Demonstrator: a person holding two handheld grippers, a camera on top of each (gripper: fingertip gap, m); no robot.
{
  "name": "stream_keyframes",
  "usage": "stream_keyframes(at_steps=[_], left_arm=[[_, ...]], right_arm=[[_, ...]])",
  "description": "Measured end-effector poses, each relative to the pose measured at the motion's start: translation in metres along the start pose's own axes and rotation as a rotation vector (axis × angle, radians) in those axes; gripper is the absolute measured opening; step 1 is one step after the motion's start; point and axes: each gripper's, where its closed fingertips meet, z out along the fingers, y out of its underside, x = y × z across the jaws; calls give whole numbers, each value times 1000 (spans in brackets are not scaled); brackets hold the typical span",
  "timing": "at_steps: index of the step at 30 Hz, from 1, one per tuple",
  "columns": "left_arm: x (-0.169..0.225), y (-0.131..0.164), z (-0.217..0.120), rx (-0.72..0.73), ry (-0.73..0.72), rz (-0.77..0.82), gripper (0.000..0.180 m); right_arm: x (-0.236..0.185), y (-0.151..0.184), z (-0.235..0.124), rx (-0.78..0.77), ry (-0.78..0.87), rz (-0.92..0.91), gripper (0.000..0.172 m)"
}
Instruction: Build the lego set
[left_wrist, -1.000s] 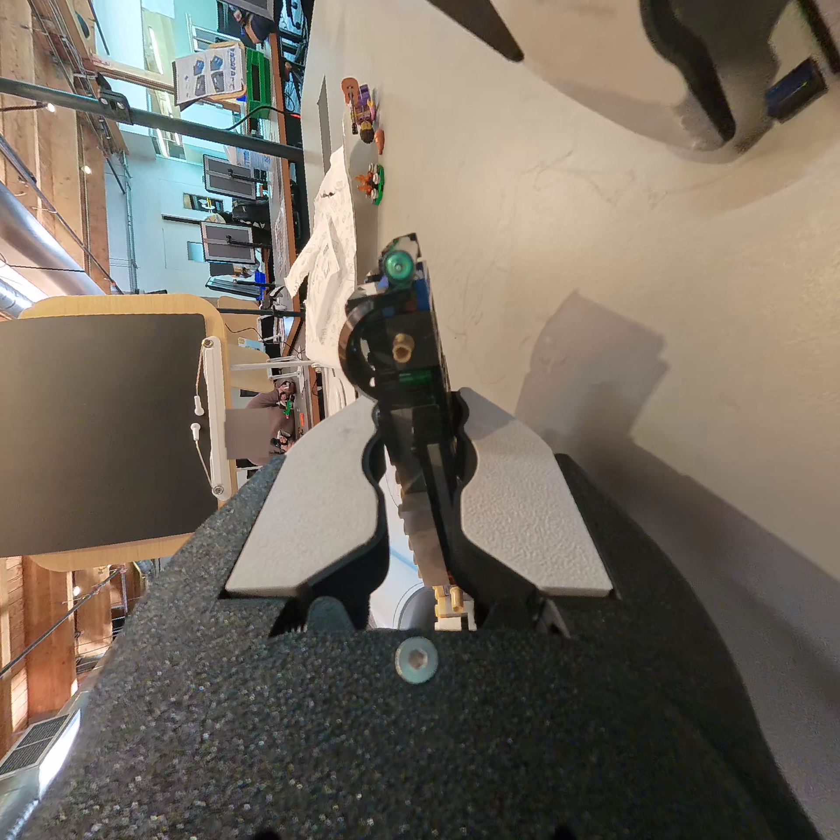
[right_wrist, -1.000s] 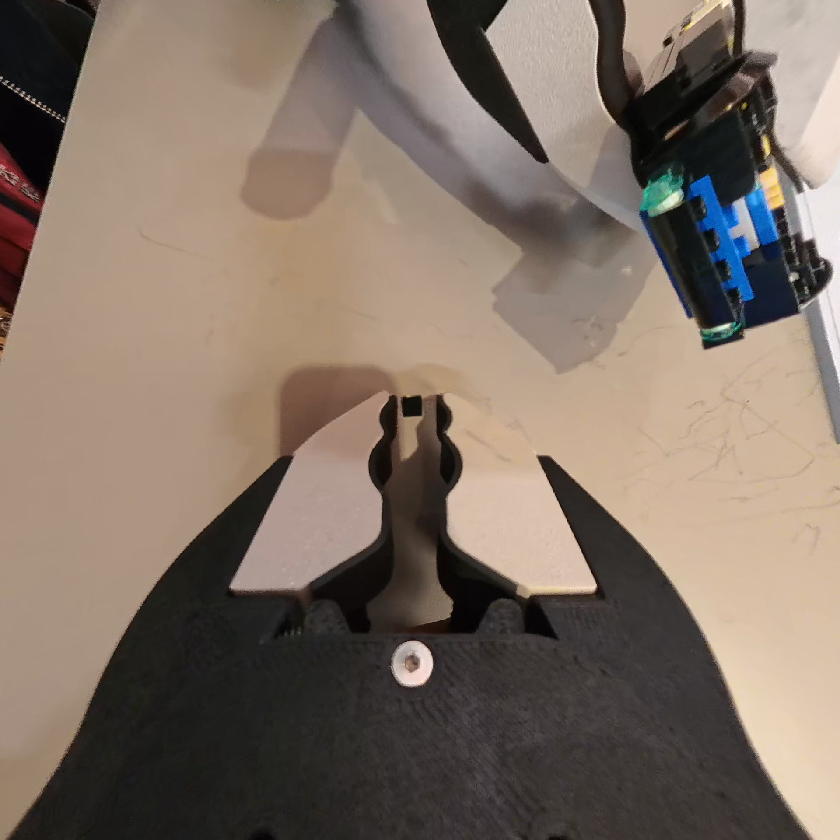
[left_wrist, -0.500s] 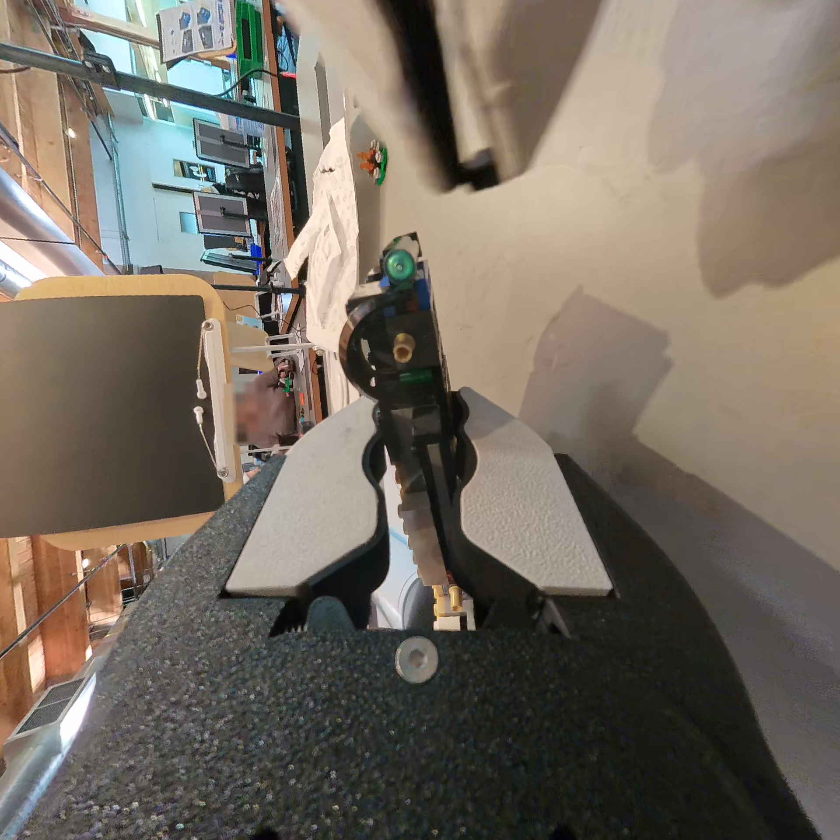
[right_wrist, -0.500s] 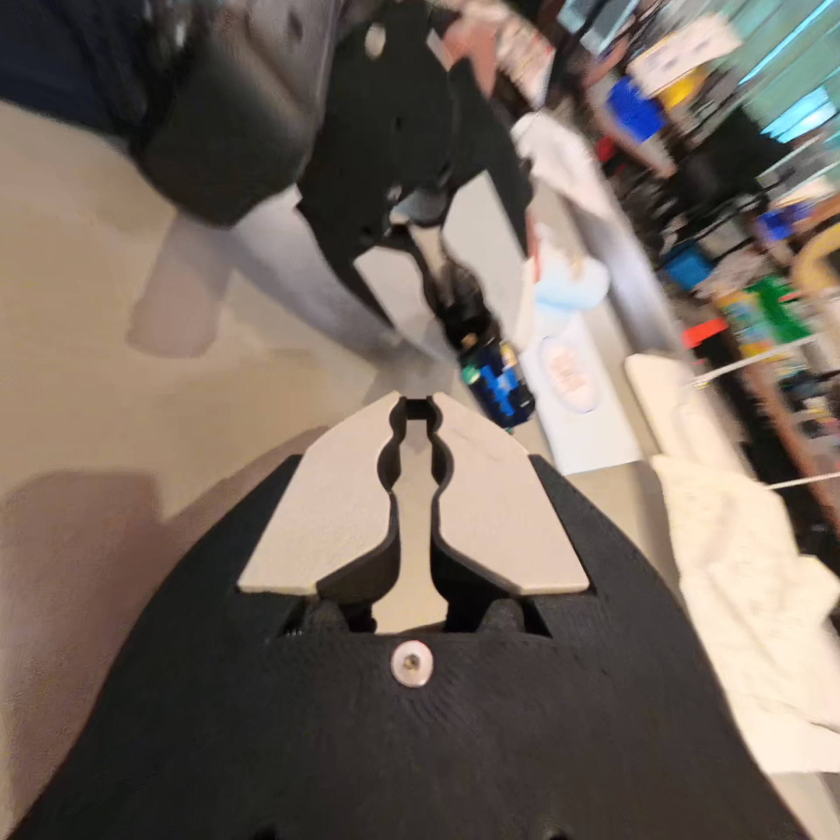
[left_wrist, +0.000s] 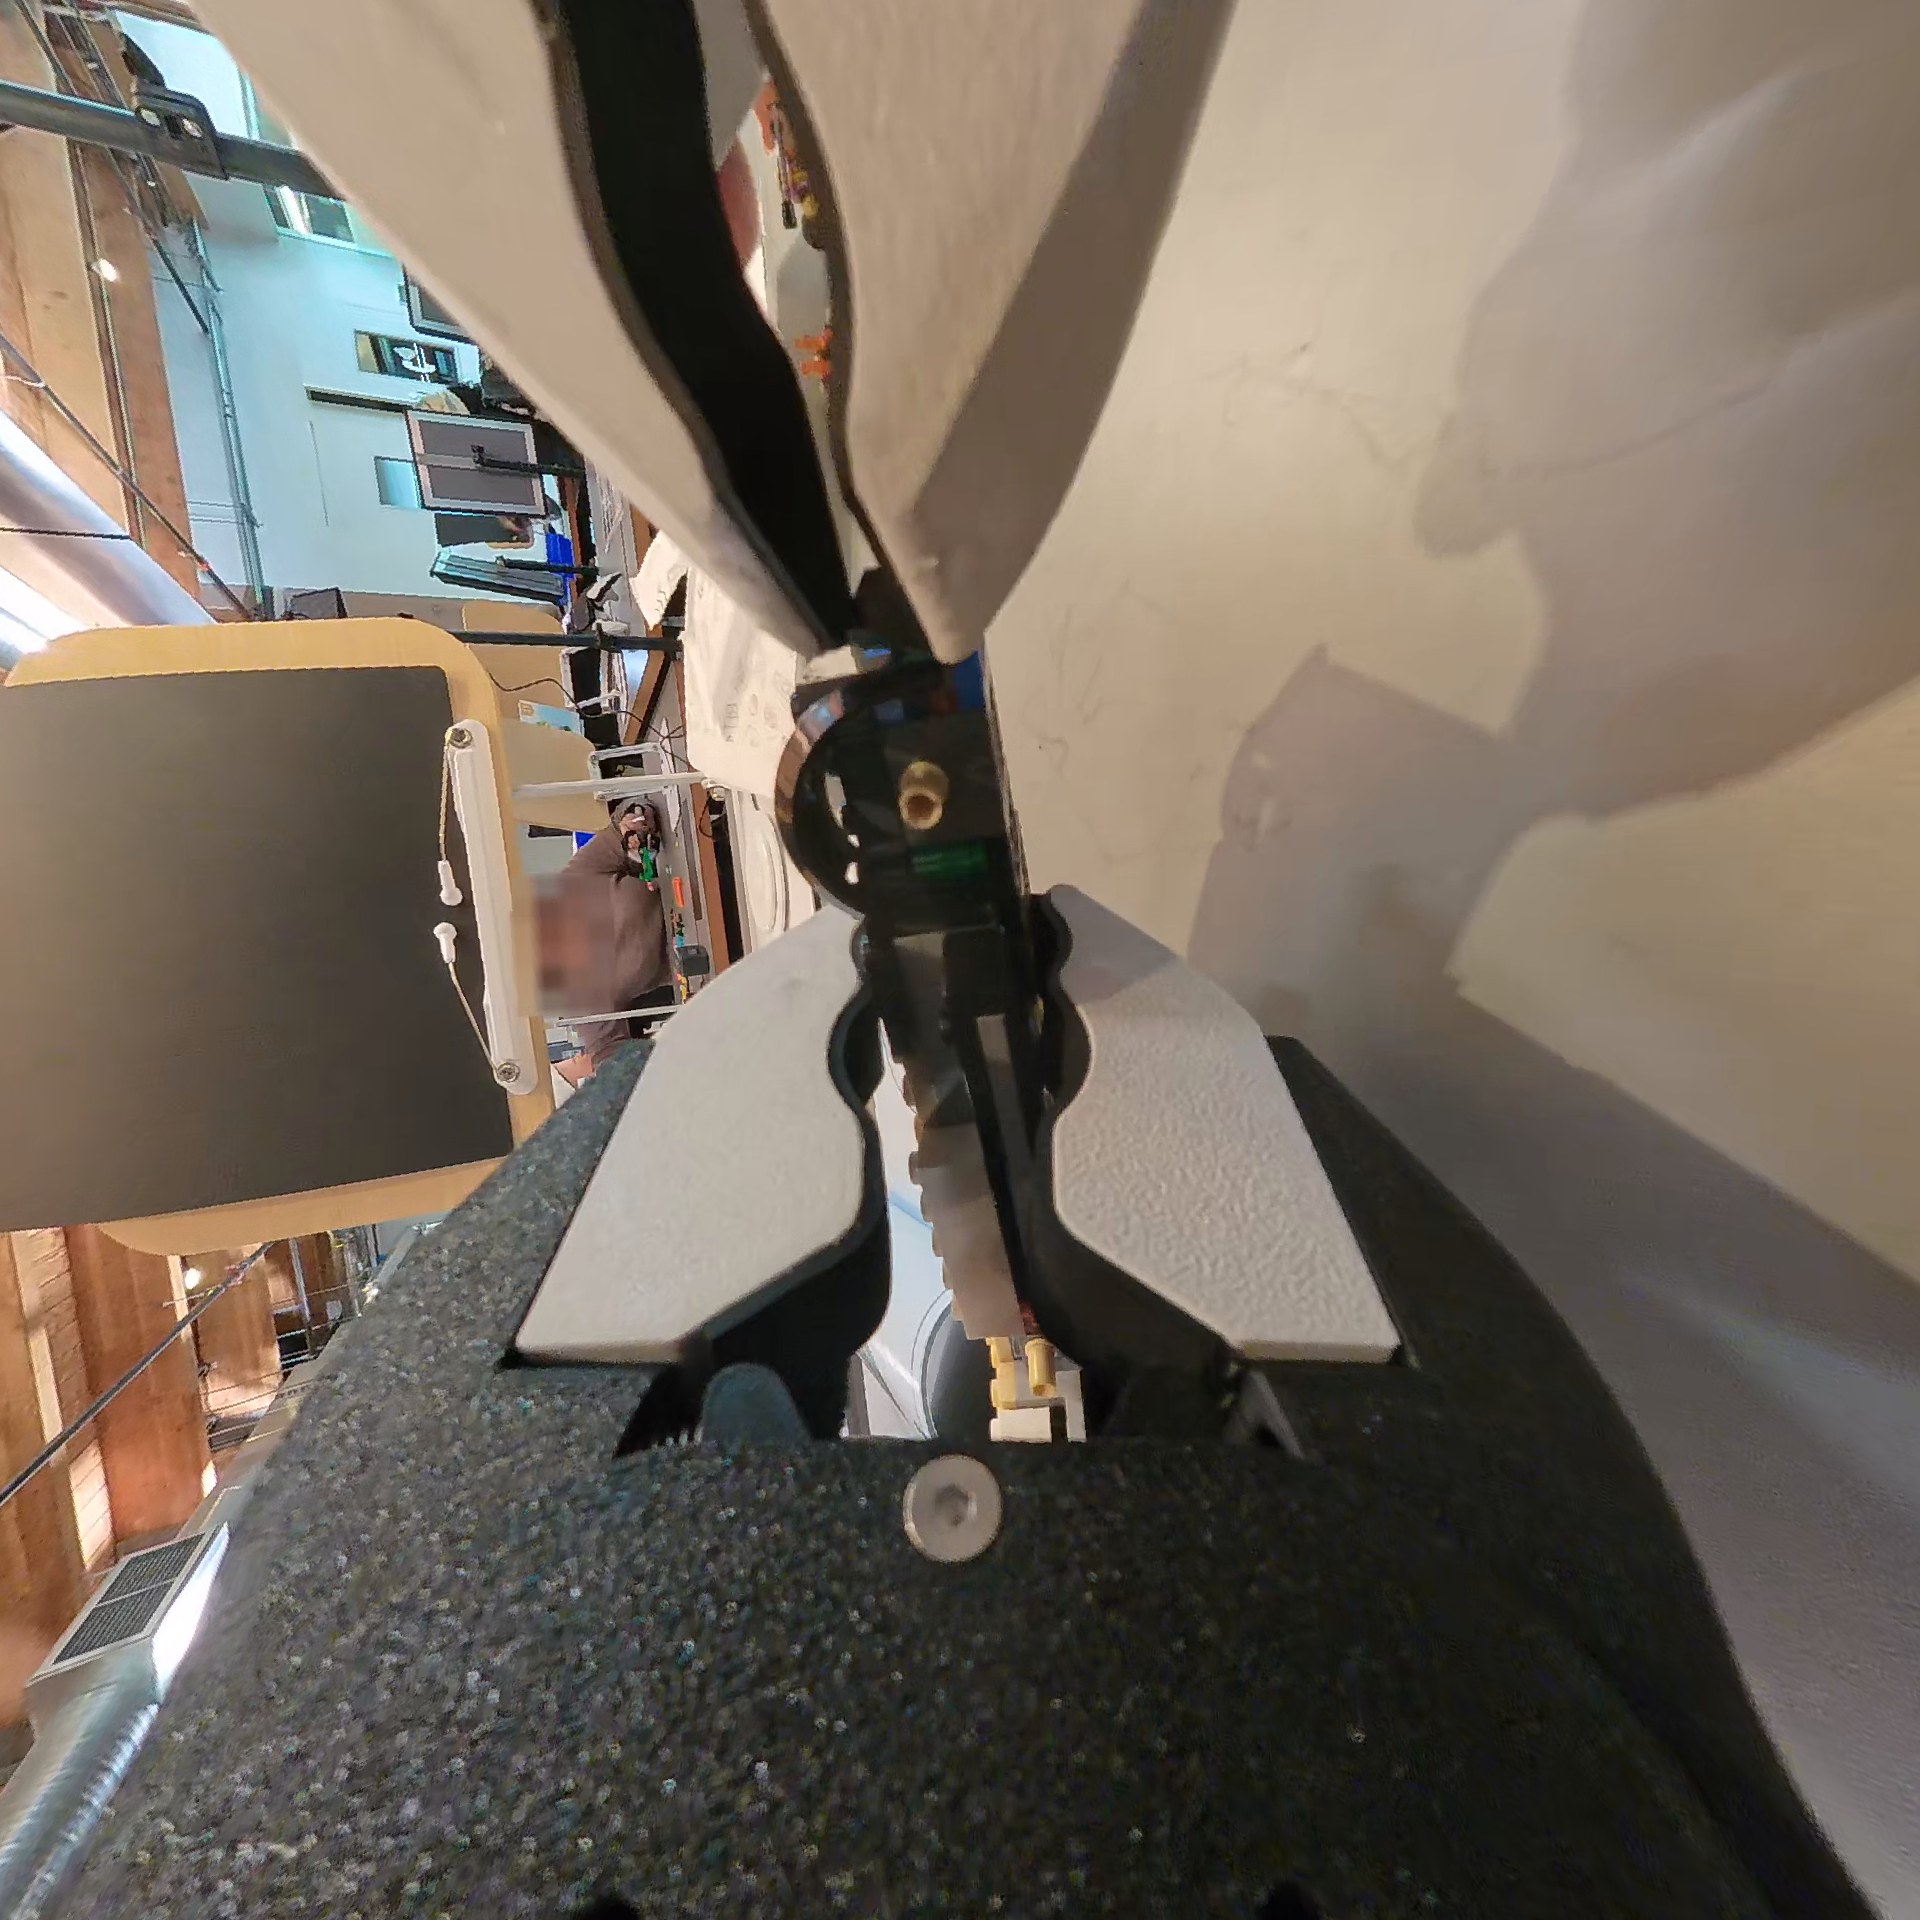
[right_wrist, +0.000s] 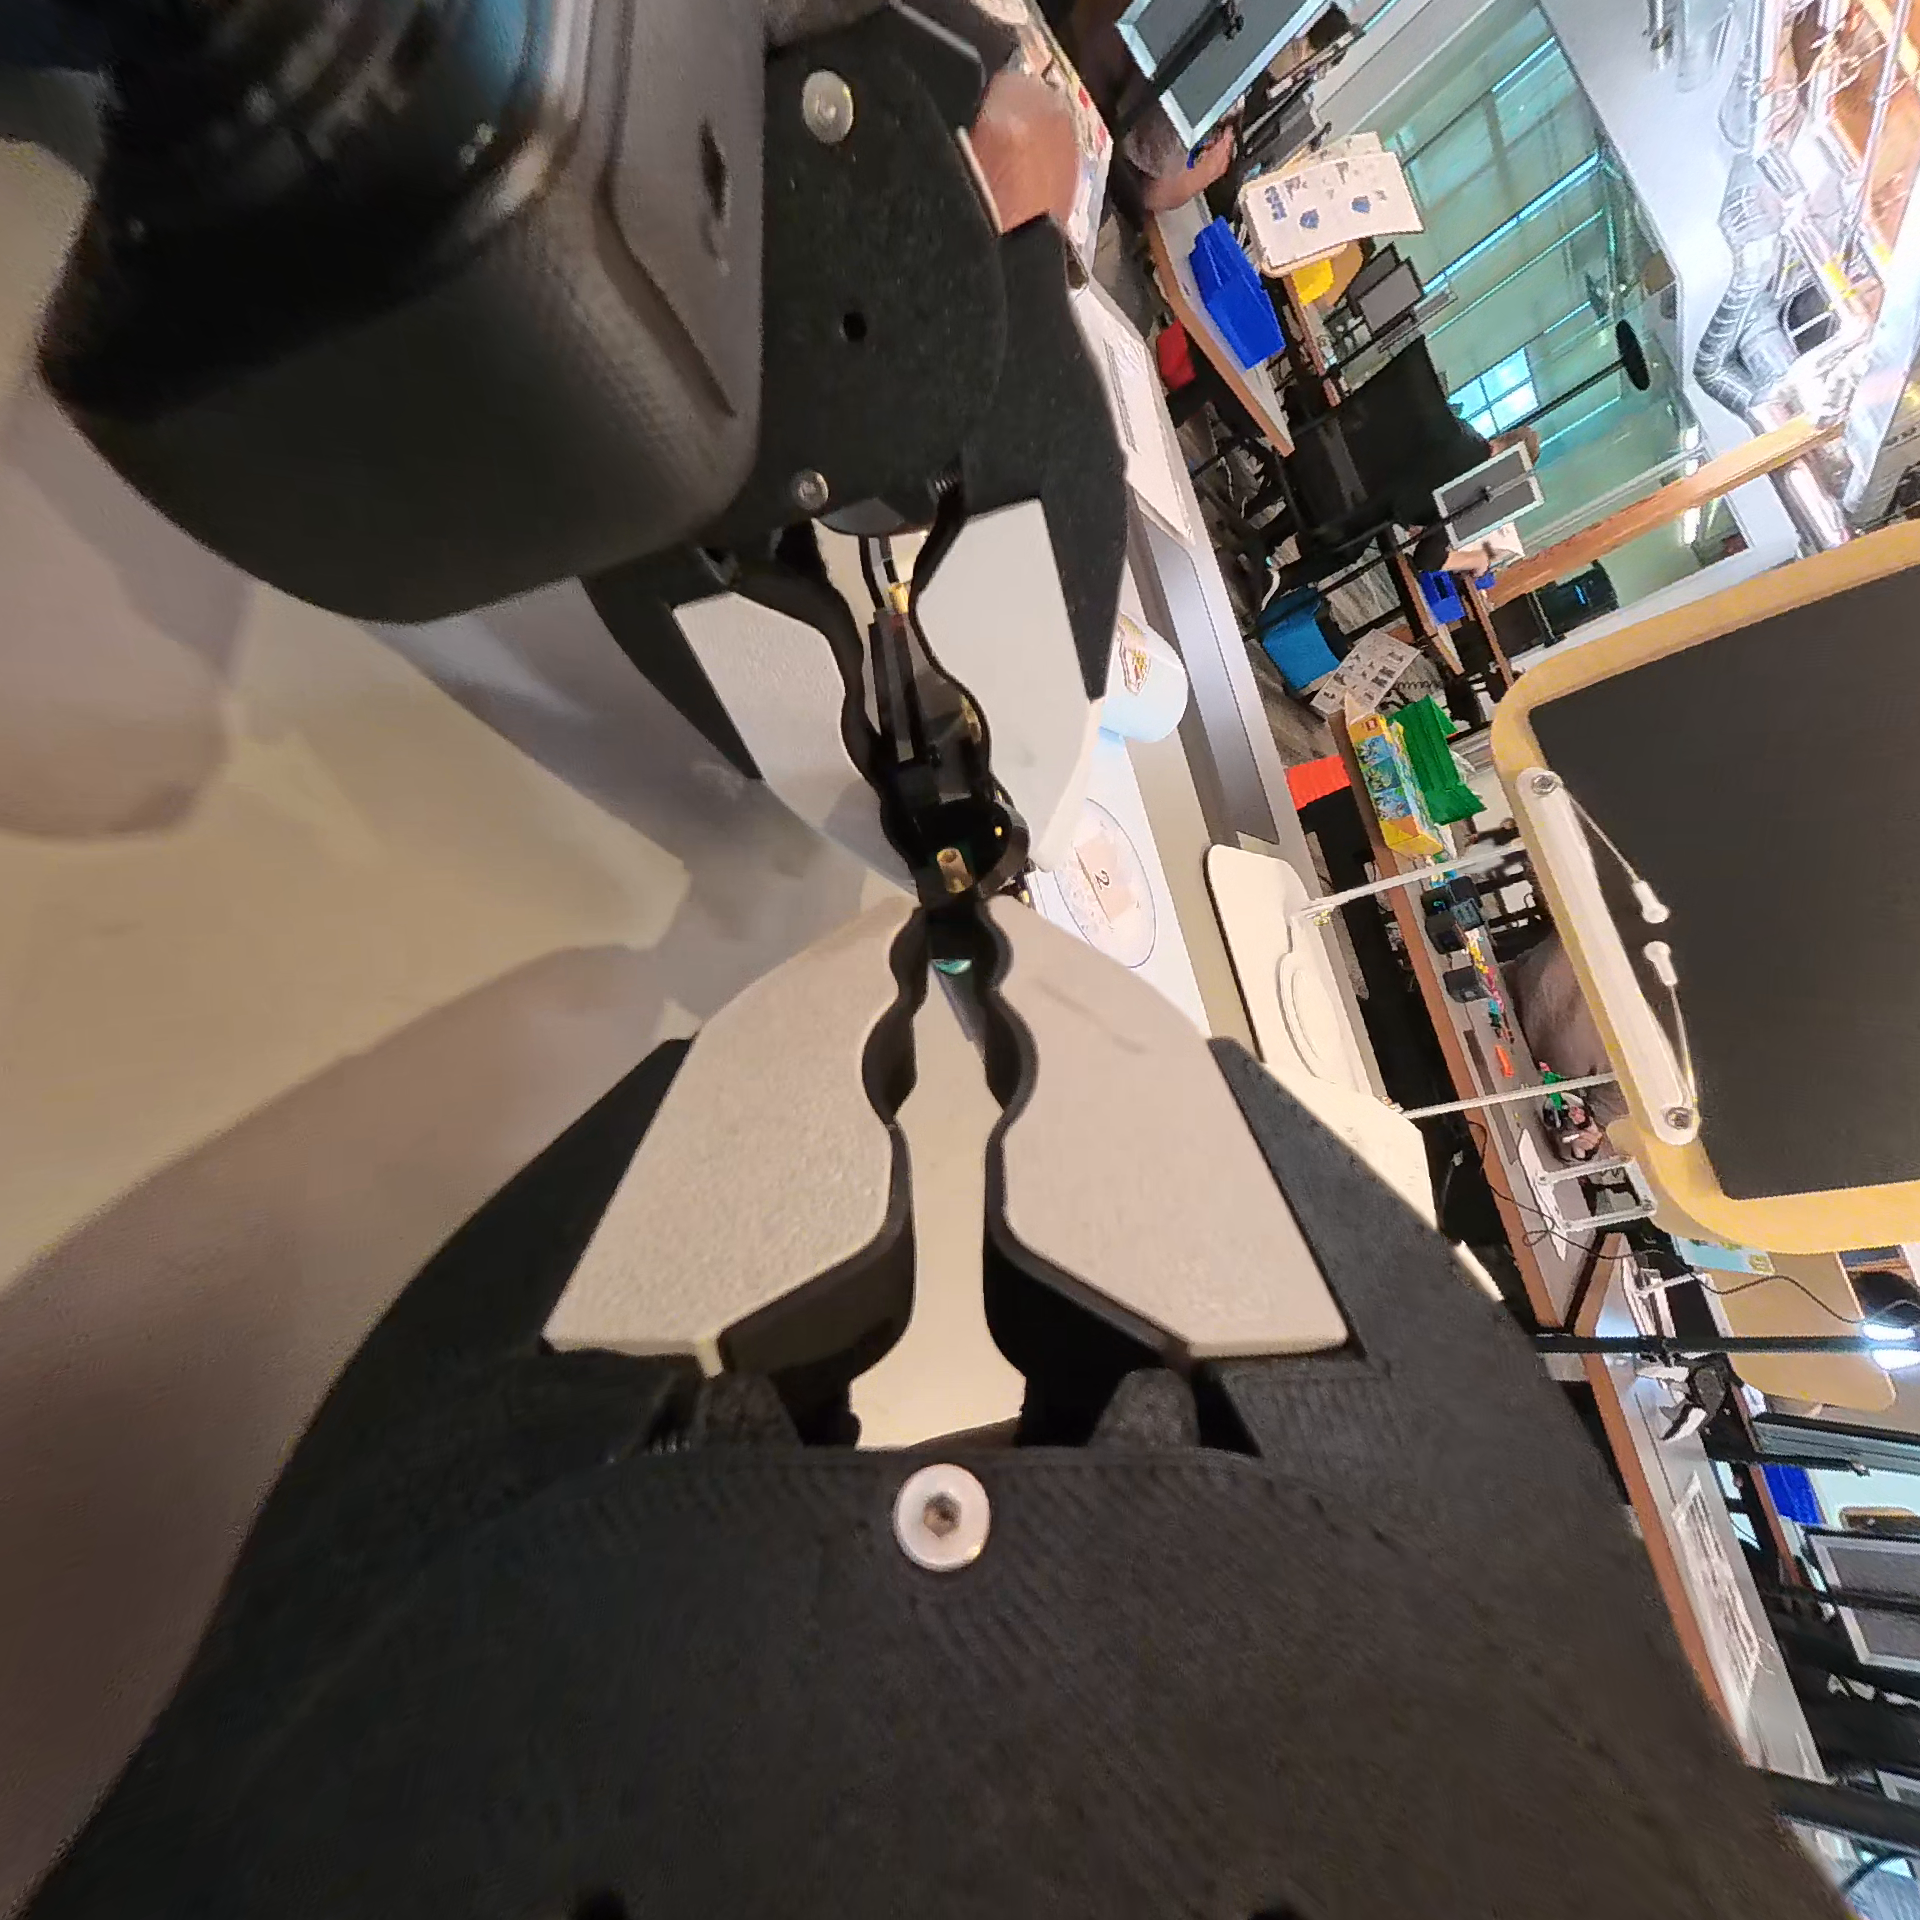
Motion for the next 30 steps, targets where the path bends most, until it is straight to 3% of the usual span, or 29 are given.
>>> stream_keyframes(at_steps=[15, 30], left_arm=[[12, -4, -4, 37, 84, -46, 26], [13, -9, -28, 58, 402, -216, 26]], right_arm=[[-5, 0, 0, 33, -67, -9, 8], [6, -18, -9, 113, -172, 40, 7]])
